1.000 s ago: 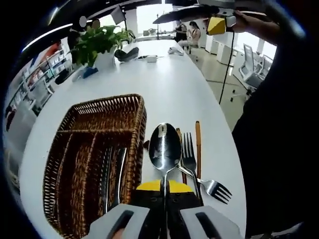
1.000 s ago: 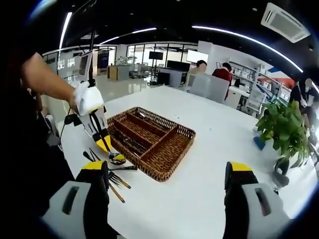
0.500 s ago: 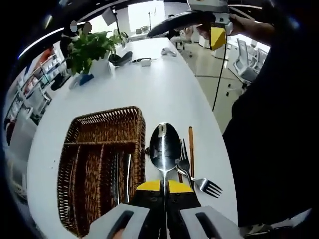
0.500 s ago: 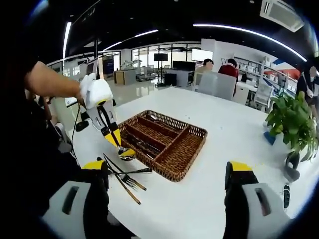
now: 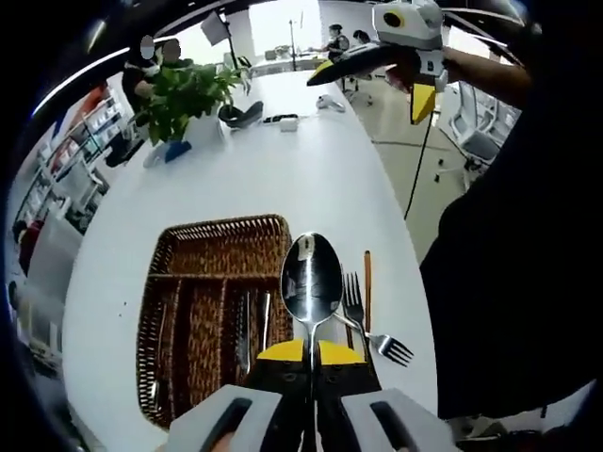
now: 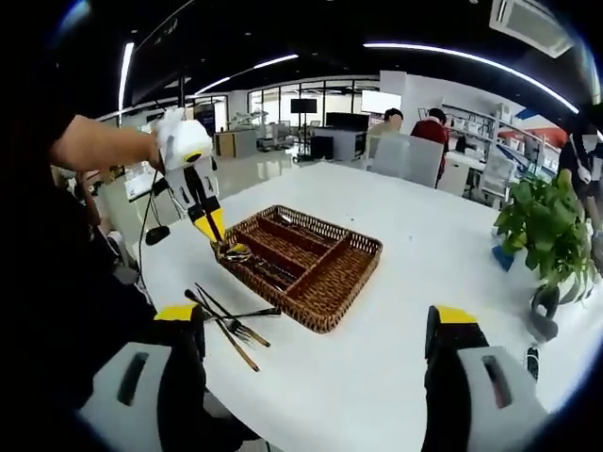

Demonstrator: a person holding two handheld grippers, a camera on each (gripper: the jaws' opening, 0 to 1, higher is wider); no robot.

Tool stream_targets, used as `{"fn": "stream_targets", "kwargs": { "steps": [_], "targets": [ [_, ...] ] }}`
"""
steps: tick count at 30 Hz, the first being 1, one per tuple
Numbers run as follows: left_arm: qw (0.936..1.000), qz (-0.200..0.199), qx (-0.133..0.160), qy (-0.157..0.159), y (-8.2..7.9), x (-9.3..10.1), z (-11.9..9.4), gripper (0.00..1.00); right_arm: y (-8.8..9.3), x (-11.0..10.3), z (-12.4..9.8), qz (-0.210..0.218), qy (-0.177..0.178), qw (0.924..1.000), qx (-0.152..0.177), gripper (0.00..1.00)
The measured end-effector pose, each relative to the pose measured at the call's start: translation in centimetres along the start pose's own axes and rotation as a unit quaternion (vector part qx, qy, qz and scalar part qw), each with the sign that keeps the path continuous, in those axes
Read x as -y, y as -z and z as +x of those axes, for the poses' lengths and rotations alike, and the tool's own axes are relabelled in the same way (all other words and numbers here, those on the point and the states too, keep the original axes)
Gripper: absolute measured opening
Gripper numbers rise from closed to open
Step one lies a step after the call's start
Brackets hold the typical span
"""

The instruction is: Arrange the knives, forks, and spoons in their matching storage slots by inserting each utensil handle-first until every utensil is classified and aligned in the correct compartment

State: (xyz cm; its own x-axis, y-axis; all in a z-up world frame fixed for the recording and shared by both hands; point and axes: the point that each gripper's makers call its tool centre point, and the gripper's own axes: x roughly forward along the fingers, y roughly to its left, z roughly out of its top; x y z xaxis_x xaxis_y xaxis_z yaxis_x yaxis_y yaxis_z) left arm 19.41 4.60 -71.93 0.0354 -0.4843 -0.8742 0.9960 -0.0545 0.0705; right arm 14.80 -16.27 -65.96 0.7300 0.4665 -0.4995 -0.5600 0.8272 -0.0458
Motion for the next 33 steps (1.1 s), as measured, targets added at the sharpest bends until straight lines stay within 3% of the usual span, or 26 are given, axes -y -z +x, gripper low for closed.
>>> {"fn": "stream_targets", "kwargs": {
  "steps": [5,14,33],
  "targets": [
    [0.9998,0.014,0.001,-0.01,-0.9,-0.3,-1.2,0.0,-0.1,0.0,0.0,0.004,0.003,1.0,0.004,0.99],
    [0.9996,0.024,-0.006,-0.016,-1.3,-0.4,-1.4,0.0,0.0,-0.9,0.4,0.007,-0.006,0.9999,0.006,0.99],
    [0.9988,0.035,-0.017,-0.029,-0.8,-2.9,-1.6,0.0,0.4,-0.7,0.6,0.014,0.0,0.9999,0.004,0.99]
  ]
}}
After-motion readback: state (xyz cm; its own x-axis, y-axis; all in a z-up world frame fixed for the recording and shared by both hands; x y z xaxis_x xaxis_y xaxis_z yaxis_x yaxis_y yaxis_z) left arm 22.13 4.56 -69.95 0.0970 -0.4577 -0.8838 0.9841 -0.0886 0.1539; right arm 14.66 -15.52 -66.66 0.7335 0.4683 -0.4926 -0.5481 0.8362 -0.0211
